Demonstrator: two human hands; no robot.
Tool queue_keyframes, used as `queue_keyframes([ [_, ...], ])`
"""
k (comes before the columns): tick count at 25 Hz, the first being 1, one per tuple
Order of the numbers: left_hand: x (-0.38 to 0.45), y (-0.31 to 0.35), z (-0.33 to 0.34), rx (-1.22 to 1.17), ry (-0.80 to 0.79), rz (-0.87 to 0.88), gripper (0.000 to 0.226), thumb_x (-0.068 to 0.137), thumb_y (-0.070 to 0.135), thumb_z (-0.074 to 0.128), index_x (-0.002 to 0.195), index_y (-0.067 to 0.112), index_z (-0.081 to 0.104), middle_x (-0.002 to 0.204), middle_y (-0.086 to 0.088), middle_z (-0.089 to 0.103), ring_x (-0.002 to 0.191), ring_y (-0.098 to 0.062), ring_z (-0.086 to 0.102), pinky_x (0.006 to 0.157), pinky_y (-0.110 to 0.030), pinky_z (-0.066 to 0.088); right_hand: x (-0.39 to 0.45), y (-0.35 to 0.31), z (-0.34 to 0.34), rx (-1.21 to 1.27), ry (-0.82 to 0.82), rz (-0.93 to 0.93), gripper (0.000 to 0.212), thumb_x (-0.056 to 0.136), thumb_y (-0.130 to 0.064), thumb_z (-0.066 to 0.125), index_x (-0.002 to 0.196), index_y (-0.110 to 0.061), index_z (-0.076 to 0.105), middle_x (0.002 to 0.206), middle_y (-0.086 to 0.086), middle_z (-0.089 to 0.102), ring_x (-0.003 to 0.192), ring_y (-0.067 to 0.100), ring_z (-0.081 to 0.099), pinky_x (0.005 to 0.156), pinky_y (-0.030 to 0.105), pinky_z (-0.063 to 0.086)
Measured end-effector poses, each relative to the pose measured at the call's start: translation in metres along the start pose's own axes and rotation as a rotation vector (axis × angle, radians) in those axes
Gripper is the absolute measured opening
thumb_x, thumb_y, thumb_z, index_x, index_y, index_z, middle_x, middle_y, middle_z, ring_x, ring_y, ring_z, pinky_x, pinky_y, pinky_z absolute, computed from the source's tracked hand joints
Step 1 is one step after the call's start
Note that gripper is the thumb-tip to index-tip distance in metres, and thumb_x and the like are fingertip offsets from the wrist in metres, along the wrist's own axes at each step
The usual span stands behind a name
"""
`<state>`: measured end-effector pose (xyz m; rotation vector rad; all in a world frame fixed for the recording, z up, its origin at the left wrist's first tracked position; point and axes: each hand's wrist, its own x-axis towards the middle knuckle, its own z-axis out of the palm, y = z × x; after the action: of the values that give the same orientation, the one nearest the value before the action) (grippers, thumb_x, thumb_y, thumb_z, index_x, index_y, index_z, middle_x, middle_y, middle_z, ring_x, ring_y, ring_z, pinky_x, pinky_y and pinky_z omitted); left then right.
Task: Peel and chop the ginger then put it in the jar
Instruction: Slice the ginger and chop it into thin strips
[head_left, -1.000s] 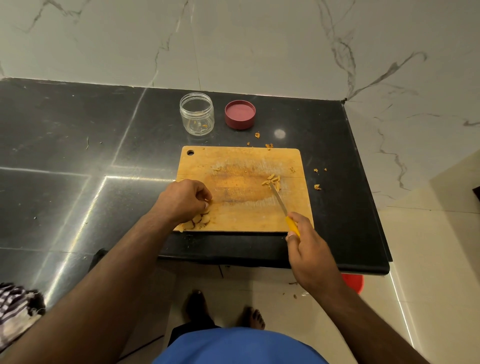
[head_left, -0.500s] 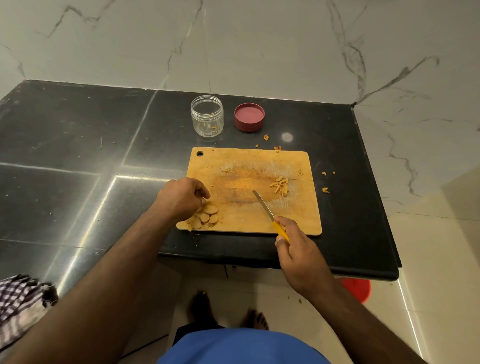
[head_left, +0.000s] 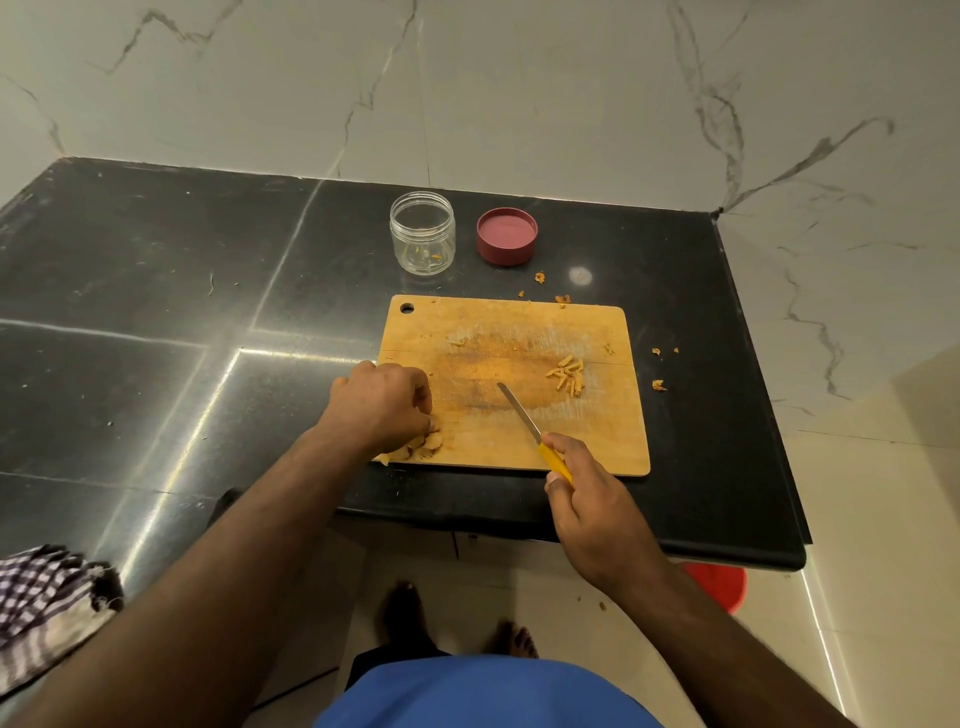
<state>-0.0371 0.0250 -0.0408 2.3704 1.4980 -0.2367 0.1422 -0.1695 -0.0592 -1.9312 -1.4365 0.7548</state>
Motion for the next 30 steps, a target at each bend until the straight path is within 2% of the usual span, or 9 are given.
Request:
queue_keyframes([
  [2, 0.001, 0.002, -0.002, -0.098, -0.022, 0.002, 0.011, 0.087, 0.036, 0.069, 0.085, 0.03, 0.06, 0.089, 0.01, 0.063, 0.093, -0.014, 0.056, 0.077, -0.034, 0.047, 0.0, 0.001, 0.0, 0.001, 0.005, 0.0, 0.038, 0.104, -0.021, 0.043, 0.142, -0.028, 0.042, 0.085, -0.022, 0.048, 0.078, -0.016, 0.05, 0.062, 0.005, 0.038],
  [5, 0.002, 0.012, -0.004, -0.393, 0.009, 0.003, 0.007, 0.091, 0.026, 0.067, 0.094, 0.025, 0.061, 0.089, 0.008, 0.062, 0.084, -0.011, 0.059, 0.061, -0.025, 0.045, 0.001, 0.003, 0.0, 0.007, 0.019, 0.02, 0.039, 0.104, -0.022, 0.042, 0.142, -0.029, 0.041, 0.084, -0.024, 0.047, 0.072, -0.01, 0.05, 0.061, 0.006, 0.038],
  [11, 0.021, 0.051, 0.005, -0.587, -0.029, 0.041, 0.016, 0.092, 0.02, 0.07, 0.106, 0.026, 0.071, 0.095, 0.01, 0.064, 0.09, -0.008, 0.06, 0.068, -0.024, 0.048, 0.001, 0.007, -0.009, 0.036, 0.048, 0.059, 0.039, 0.104, -0.02, 0.043, 0.143, -0.028, 0.041, 0.078, -0.019, 0.045, 0.067, -0.015, 0.051, 0.054, 0.009, 0.039],
  [14, 0.032, 0.056, 0.007, -0.536, 0.039, 0.03, 0.028, 0.094, 0.02, 0.067, 0.122, 0.024, 0.068, 0.105, 0.006, 0.066, 0.091, -0.009, 0.059, 0.075, -0.024, 0.049, -0.001, 0.008, -0.01, 0.043, 0.044, 0.069, 0.04, 0.104, -0.021, 0.042, 0.143, -0.029, 0.04, 0.079, -0.018, 0.046, 0.07, -0.013, 0.053, 0.056, 0.013, 0.042],
  [17, 0.037, 0.052, 0.007, -0.441, 0.112, 0.007, 0.032, 0.095, 0.015, 0.065, 0.126, 0.021, 0.066, 0.106, 0.006, 0.063, 0.094, -0.01, 0.055, 0.074, -0.021, 0.043, -0.003, 0.014, -0.011, 0.048, 0.058, 0.091, 0.039, 0.105, -0.022, 0.042, 0.143, -0.029, 0.04, 0.076, -0.016, 0.046, 0.067, -0.009, 0.053, 0.053, 0.013, 0.04],
  [21, 0.037, 0.041, 0.005, -0.305, 0.036, 0.082, 0.032, 0.094, 0.02, 0.067, 0.125, 0.02, 0.065, 0.108, 0.003, 0.065, 0.093, -0.011, 0.057, 0.072, -0.022, 0.045, -0.002, 0.014, -0.011, 0.043, 0.05, 0.093, 0.04, 0.105, -0.023, 0.042, 0.144, -0.03, 0.039, 0.075, -0.019, 0.043, 0.063, -0.005, 0.05, 0.056, 0.012, 0.04],
  [24, 0.036, 0.04, 0.008, -0.266, 0.01, 0.142, 0.034, 0.091, 0.024, 0.071, 0.124, 0.021, 0.064, 0.117, 0.002, 0.065, 0.093, -0.008, 0.055, 0.073, -0.02, 0.044, 0.001, 0.011, -0.009, 0.015, 0.039, 0.081, 0.042, 0.105, -0.025, 0.041, 0.147, -0.03, 0.035, 0.093, -0.018, 0.051, 0.067, -0.005, 0.045, 0.061, 0.009, 0.041],
  [27, 0.035, 0.046, 0.014, -0.343, 0.042, 0.122, 0.041, 0.089, 0.028, 0.073, 0.129, 0.023, 0.062, 0.117, 0.002, 0.061, 0.092, -0.008, 0.055, 0.075, -0.021, 0.043, 0.006, 0.01, -0.006, 0.001, 0.02, 0.074, 0.045, 0.105, -0.025, 0.04, 0.149, -0.028, 0.034, 0.118, -0.006, 0.057, 0.075, -0.007, 0.045, 0.063, 0.004, 0.038],
  [30, 0.034, 0.053, 0.02, -0.397, 0.09, 0.089, 0.033, 0.091, 0.027, 0.071, 0.123, 0.021, 0.067, 0.114, 0.001, 0.065, 0.093, -0.008, 0.056, 0.075, -0.022, 0.043, 0.01, 0.006, -0.005, -0.006, 0.014, 0.037, 0.045, 0.105, -0.02, 0.039, 0.15, -0.023, 0.035, 0.126, 0.001, 0.057, 0.079, -0.008, 0.046, 0.067, 0.001, 0.036],
])
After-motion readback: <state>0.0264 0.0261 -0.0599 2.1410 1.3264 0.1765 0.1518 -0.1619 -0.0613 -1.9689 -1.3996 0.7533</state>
